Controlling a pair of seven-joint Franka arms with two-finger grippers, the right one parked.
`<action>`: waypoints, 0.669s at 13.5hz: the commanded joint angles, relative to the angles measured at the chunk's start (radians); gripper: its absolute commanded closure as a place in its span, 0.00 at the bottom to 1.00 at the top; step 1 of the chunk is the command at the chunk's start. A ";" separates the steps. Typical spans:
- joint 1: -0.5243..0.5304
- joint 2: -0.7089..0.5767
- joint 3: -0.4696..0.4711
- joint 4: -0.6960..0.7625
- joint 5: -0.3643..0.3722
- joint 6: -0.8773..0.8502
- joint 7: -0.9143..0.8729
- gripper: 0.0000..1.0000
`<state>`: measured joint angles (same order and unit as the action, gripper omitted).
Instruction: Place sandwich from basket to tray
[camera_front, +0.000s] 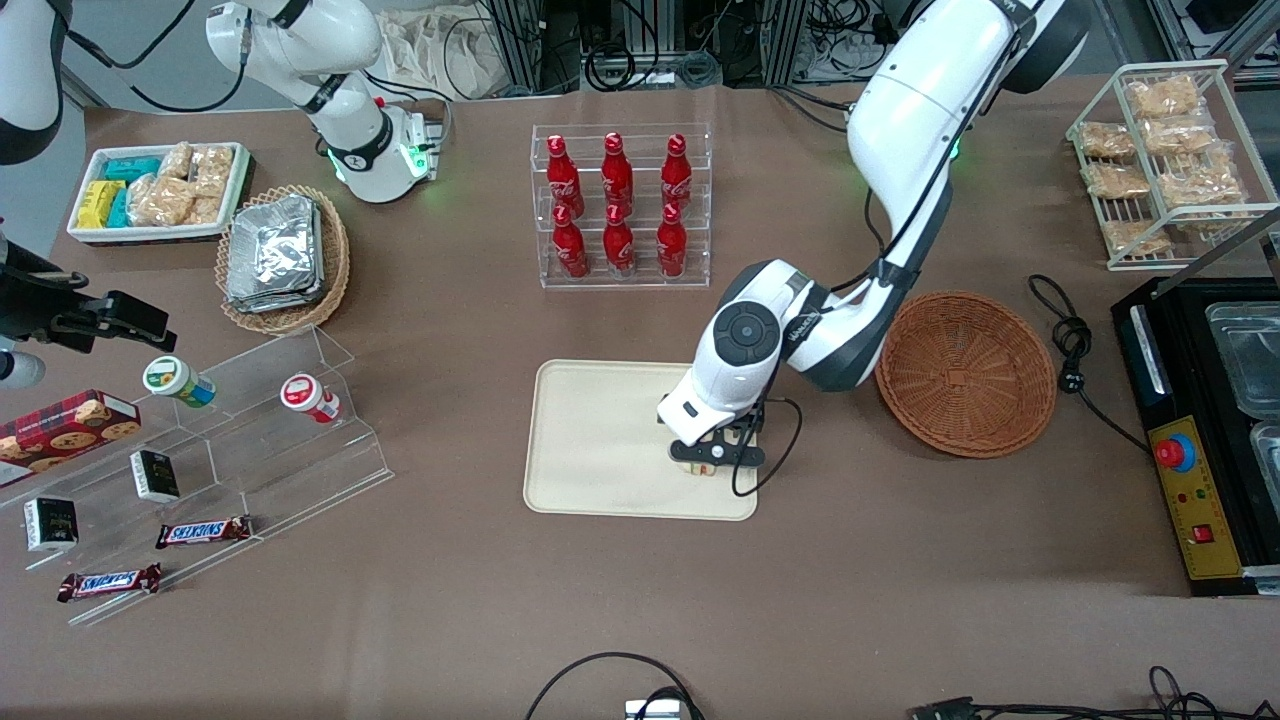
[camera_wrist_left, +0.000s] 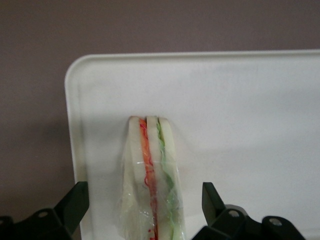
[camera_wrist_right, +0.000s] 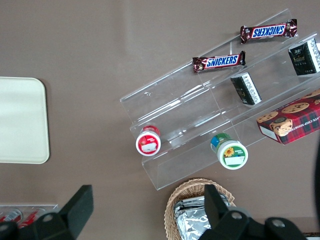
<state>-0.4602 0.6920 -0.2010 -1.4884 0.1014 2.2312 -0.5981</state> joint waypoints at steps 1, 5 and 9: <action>0.000 -0.017 0.034 0.065 0.017 -0.074 -0.049 0.00; 0.008 -0.089 0.113 0.125 0.017 -0.212 -0.061 0.00; 0.101 -0.192 0.138 0.125 0.014 -0.339 -0.043 0.00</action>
<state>-0.4095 0.5571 -0.0603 -1.3533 0.1029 1.9503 -0.6367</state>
